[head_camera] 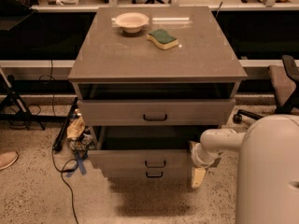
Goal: Open middle drawer
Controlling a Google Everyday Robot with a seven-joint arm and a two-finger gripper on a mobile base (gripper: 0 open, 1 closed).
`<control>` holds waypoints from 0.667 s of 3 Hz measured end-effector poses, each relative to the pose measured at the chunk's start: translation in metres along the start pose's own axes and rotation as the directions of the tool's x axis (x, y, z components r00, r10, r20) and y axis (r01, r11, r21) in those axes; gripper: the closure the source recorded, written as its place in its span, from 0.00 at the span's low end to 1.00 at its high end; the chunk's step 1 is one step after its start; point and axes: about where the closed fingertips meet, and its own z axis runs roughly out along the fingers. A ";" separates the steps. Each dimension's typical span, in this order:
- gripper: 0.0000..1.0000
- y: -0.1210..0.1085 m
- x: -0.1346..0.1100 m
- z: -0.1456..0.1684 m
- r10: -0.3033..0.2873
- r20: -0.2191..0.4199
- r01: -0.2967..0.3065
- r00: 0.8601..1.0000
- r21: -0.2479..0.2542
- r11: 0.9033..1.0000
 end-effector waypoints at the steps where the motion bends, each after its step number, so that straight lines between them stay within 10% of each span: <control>1: 0.00 -0.001 -0.001 -0.004 0.000 0.000 0.000 1.000 0.000 1.000; 2: 0.00 -0.001 -0.002 -0.007 0.000 0.000 0.000 1.000 0.000 1.000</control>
Offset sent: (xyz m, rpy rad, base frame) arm -0.0862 -0.0349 -0.0078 0.0358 0.0912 -0.1312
